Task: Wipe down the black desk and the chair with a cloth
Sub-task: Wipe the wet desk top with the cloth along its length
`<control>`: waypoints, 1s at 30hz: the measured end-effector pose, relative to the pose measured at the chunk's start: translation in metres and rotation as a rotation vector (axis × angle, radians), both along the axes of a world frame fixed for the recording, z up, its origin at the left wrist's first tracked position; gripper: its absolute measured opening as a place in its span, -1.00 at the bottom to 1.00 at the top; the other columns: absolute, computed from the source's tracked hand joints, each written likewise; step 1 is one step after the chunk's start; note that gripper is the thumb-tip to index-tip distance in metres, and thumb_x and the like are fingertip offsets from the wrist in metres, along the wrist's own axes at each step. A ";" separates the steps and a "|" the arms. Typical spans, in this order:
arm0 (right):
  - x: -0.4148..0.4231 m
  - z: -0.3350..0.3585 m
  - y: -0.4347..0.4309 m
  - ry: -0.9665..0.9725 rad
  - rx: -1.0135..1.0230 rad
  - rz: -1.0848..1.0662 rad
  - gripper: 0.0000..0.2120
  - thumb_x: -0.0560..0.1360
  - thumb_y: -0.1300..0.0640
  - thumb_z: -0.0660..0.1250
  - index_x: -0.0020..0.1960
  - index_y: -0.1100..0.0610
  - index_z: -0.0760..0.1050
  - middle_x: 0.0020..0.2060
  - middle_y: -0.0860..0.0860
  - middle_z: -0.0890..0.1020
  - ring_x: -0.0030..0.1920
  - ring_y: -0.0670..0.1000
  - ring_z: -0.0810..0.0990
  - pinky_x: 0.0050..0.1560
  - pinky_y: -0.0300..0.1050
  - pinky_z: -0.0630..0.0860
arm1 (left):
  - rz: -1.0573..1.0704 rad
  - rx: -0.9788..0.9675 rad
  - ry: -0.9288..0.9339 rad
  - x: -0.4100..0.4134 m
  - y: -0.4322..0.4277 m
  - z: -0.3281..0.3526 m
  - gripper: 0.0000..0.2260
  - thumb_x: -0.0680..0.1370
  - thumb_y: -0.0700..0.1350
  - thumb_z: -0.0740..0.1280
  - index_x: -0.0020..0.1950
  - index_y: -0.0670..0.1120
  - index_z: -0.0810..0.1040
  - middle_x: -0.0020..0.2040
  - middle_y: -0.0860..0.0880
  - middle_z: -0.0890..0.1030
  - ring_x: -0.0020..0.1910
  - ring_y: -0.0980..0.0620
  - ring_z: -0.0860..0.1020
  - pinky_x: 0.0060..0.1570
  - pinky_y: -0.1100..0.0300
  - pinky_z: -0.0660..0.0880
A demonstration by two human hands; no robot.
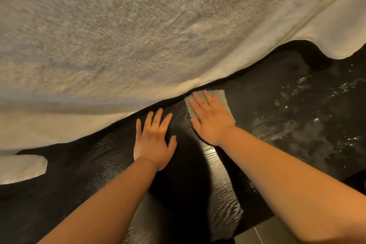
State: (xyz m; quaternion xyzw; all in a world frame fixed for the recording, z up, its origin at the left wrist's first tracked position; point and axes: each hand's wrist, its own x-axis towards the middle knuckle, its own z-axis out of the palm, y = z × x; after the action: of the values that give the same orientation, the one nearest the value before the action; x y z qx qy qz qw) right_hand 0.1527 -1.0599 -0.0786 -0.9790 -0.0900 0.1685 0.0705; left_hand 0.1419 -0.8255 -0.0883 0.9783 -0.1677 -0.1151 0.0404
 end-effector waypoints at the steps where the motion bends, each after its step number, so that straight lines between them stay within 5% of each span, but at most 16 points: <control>1: 0.006 0.000 -0.009 -0.006 -0.019 0.012 -0.31 0.66 -0.21 -0.22 0.71 0.07 -0.17 0.70 0.07 -0.14 0.67 0.17 -0.25 0.65 0.15 -0.21 | 0.002 -0.003 0.003 0.000 0.000 -0.001 -0.34 0.63 0.27 0.08 0.71 0.19 0.00 0.74 0.02 -0.03 0.72 -0.08 -0.10 0.65 -0.26 -0.13; 10: -0.009 0.003 -0.086 -0.039 -0.110 -0.473 -0.29 0.67 -0.21 -0.23 0.70 0.14 -0.12 0.69 0.12 -0.11 0.66 0.27 -0.13 0.65 0.22 -0.10 | 0.003 -0.011 0.009 0.000 0.001 0.000 -0.33 0.61 0.29 0.03 0.71 0.20 -0.03 0.73 0.05 -0.07 0.71 -0.05 -0.14 0.66 -0.24 -0.15; 15: -0.042 0.013 0.011 0.031 0.060 -0.226 -0.30 0.69 -0.26 -0.18 0.69 0.05 -0.27 0.67 0.01 -0.30 0.64 0.15 -0.37 0.64 0.13 -0.29 | -0.007 -0.017 -0.017 -0.001 0.002 -0.001 -0.33 0.61 0.29 0.03 0.71 0.18 0.01 0.74 0.02 -0.02 0.71 -0.08 -0.09 0.65 -0.25 -0.13; 19: -0.065 0.003 0.015 0.020 0.022 -0.069 -0.35 0.67 -0.17 -0.21 0.71 0.03 -0.16 0.68 -0.03 -0.26 0.65 0.11 -0.34 0.65 0.12 -0.26 | -0.019 -0.007 -0.042 -0.001 0.003 -0.002 -0.33 0.61 0.30 0.01 0.71 0.15 0.05 0.73 -0.01 0.03 0.71 -0.11 -0.03 0.65 -0.27 -0.08; 24: -0.083 -0.003 -0.069 -0.070 -0.067 -0.313 -0.35 0.68 -0.15 -0.17 0.70 0.09 0.07 0.69 0.06 0.02 0.66 0.25 -0.05 0.65 0.23 -0.03 | -0.018 -0.026 -0.048 -0.002 0.003 -0.002 -0.35 0.63 0.27 0.07 0.71 0.15 0.08 0.73 -0.01 0.05 0.70 -0.11 -0.03 0.65 -0.26 -0.10; 30: -0.088 0.003 -0.029 -0.074 0.000 -0.456 -0.35 0.70 -0.13 -0.13 0.71 0.11 -0.07 0.70 0.07 -0.09 0.67 0.26 -0.14 0.65 0.18 -0.14 | -0.013 -0.066 -0.031 -0.001 0.003 -0.002 -0.36 0.64 0.25 0.09 0.71 0.15 0.08 0.73 0.00 0.04 0.71 -0.09 -0.07 0.65 -0.25 -0.14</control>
State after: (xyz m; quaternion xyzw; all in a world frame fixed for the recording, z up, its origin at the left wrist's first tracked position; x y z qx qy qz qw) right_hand 0.0650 -1.0891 -0.0758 -0.9795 0.1311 0.1124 0.1036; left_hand 0.1408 -0.8227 -0.0904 0.9769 -0.1785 -0.0946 0.0693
